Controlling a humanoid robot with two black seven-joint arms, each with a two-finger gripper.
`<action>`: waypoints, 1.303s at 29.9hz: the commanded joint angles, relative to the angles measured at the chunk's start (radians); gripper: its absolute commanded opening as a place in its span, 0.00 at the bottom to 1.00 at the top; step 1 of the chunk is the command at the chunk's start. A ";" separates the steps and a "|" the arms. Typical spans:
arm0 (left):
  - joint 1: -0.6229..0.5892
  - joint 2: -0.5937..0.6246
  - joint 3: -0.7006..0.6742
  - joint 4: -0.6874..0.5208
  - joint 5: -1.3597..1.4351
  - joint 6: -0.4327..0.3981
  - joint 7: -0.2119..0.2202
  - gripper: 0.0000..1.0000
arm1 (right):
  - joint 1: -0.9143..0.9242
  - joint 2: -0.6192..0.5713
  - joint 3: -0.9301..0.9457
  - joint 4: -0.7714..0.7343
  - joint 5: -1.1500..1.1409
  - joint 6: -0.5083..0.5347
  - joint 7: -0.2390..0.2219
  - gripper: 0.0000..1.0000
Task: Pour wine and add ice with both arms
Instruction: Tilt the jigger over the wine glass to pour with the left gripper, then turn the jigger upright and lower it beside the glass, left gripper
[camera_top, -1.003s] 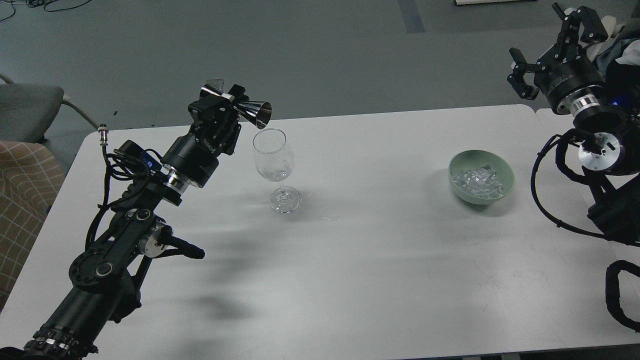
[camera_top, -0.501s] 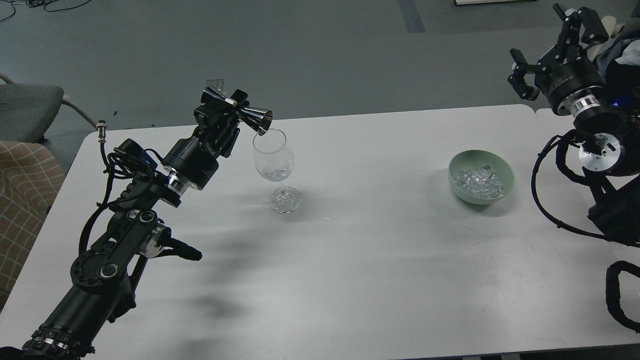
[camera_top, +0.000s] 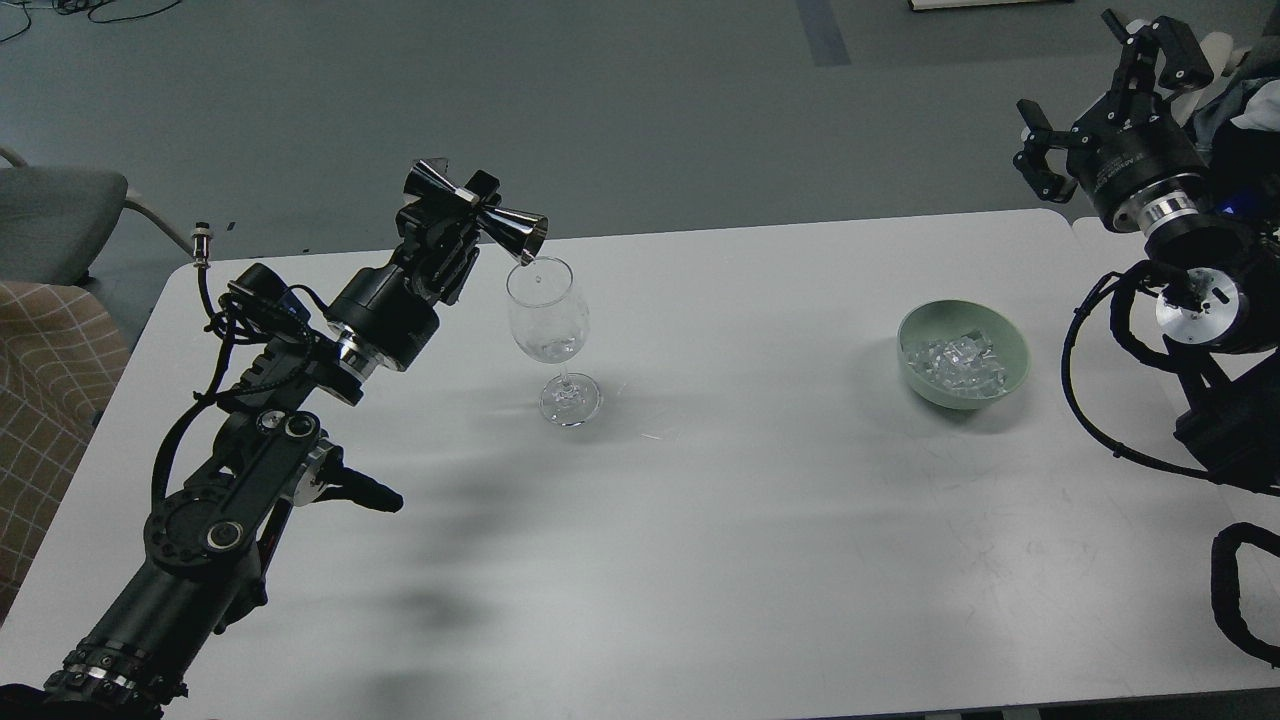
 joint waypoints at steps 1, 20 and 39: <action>0.000 0.005 -0.001 -0.007 0.006 0.000 0.000 0.00 | 0.000 0.000 0.000 0.000 0.000 0.000 0.001 1.00; 0.006 0.019 -0.004 -0.027 -0.005 -0.001 0.000 0.00 | -0.002 -0.002 0.001 0.000 0.000 0.001 0.001 1.00; 0.016 0.065 -0.007 -0.053 -0.555 -0.049 0.130 0.00 | -0.002 -0.009 -0.003 0.000 -0.002 0.001 0.000 1.00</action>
